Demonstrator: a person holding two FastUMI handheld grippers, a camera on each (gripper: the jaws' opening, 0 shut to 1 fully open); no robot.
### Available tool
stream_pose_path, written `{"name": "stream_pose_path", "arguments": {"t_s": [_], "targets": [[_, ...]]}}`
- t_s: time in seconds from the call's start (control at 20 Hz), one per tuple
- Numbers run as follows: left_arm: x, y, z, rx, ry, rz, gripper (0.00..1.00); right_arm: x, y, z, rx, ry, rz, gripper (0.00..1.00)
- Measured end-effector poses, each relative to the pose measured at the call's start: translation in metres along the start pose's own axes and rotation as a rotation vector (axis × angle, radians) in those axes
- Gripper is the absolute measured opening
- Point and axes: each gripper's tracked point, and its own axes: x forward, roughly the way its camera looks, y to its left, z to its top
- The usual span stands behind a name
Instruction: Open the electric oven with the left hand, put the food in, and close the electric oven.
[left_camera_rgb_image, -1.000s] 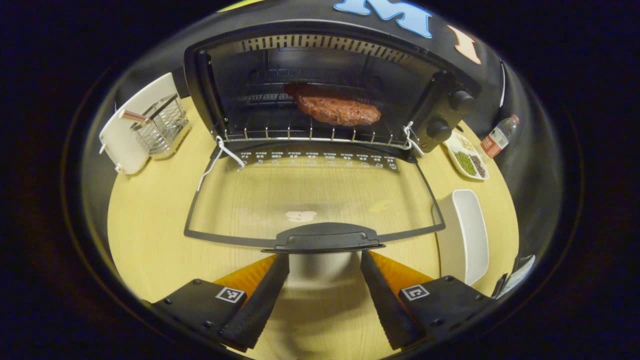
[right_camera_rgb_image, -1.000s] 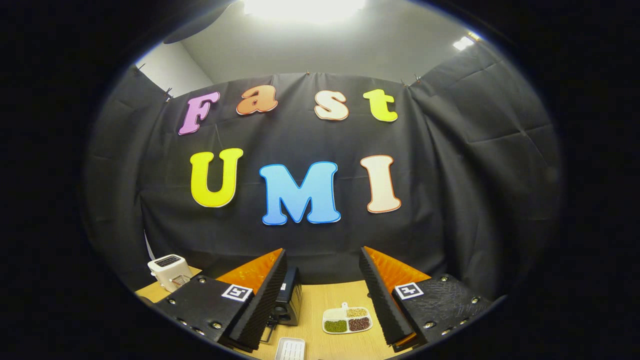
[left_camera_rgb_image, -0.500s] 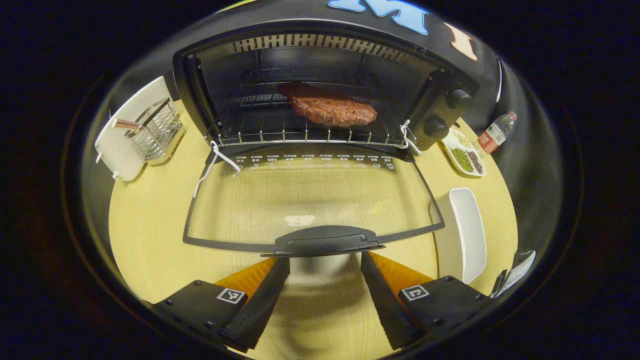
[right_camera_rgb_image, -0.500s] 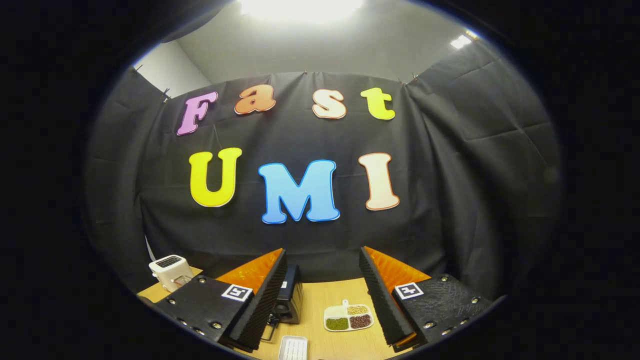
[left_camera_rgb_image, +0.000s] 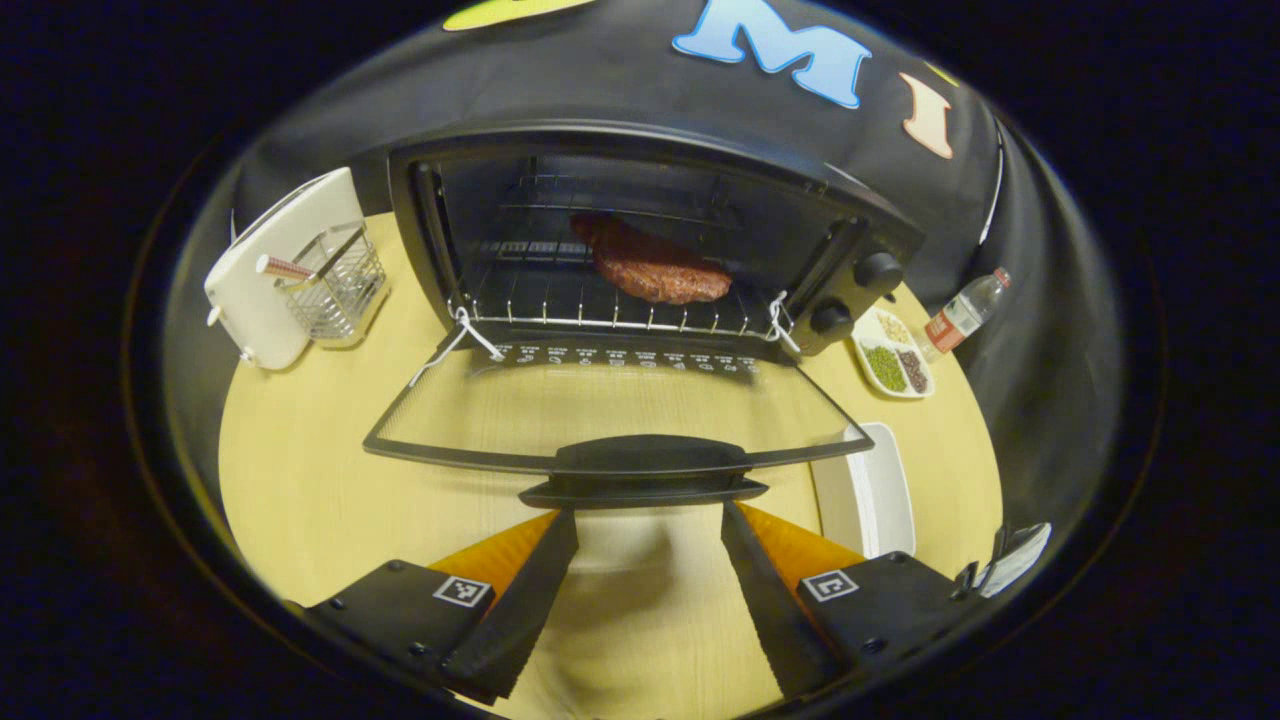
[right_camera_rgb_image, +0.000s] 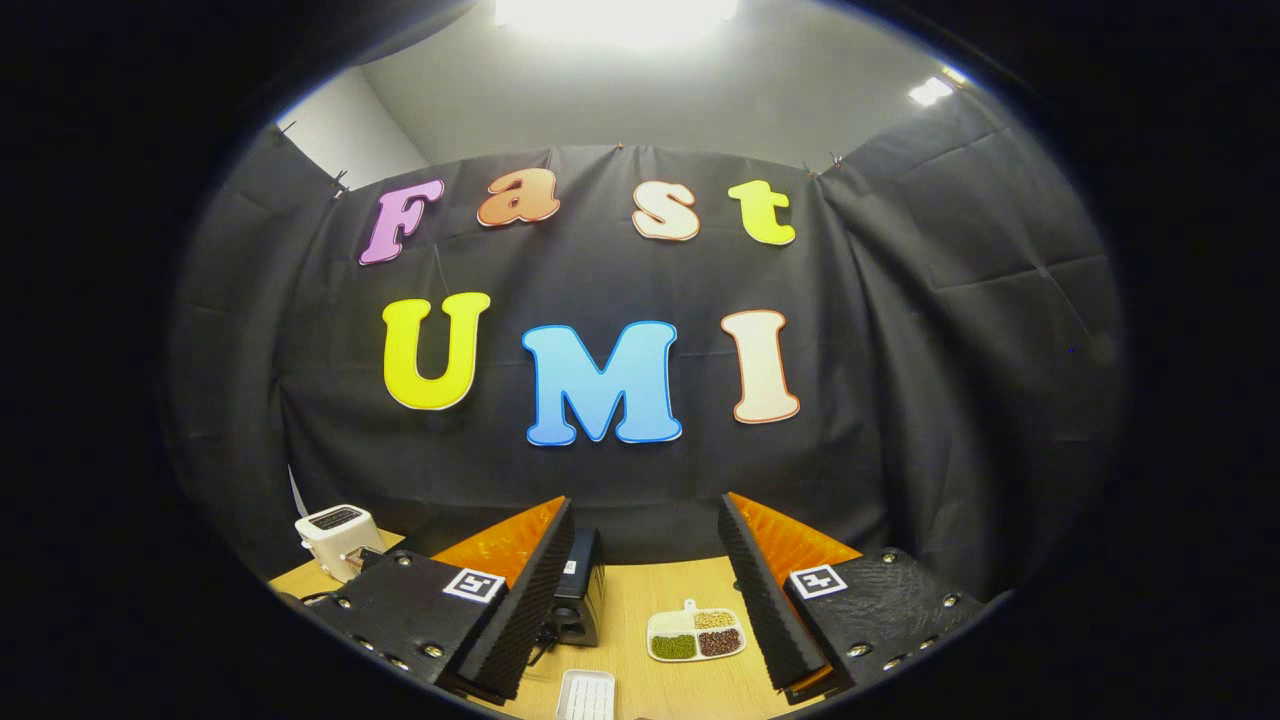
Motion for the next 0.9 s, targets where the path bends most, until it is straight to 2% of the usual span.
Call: {"name": "stream_pose_path", "arguments": {"t_s": [0.1, 0.2, 0.35, 0.4, 0.45, 0.55, 0.65, 0.75, 0.85, 0.9], "targets": [[-0.004, -0.001, 0.004, -0.012, -0.011, -0.012, 1.0, -0.001, 0.003, -0.001, 0.008, 0.002, 0.006, 0.88], [-0.007, -0.002, 0.007, -0.019, -0.022, -0.017, 0.93, -0.001, 0.004, 0.003, 0.003, -0.007, 0.006, 0.88], [-0.013, -0.004, 0.014, -0.021, -0.053, -0.019, 0.93, -0.004, 0.005, 0.006, -0.003, -0.017, 0.006, 0.88], [-0.014, -0.006, 0.016, -0.023, -0.06, -0.023, 1.0, -0.005, 0.005, 0.005, -0.004, -0.016, 0.005, 0.88], [-0.015, -0.007, 0.02, -0.026, -0.07, -0.027, 0.97, -0.005, 0.005, 0.004, -0.003, -0.012, 0.003, 0.88], [-0.02, -0.009, 0.027, -0.026, -0.1, -0.027, 1.0, -0.006, 0.003, 0.002, -0.005, -0.006, -0.003, 0.88], [-0.025, -0.01, 0.036, -0.002, -0.127, -0.021, 0.94, -0.008, 0.001, -0.002, -0.008, 0.001, -0.01, 0.88], [-0.026, -0.015, 0.041, -0.001, -0.138, -0.028, 1.0, -0.009, 0.0, -0.004, -0.006, 0.009, -0.015, 0.88], [-0.027, -0.016, 0.049, -0.002, -0.154, -0.029, 0.94, -0.01, -0.002, -0.005, -0.006, 0.011, -0.02, 0.88], [-0.026, -0.016, 0.053, -0.004, -0.161, -0.03, 1.0, -0.01, -0.003, -0.006, -0.007, 0.011, -0.022, 0.88]]}}
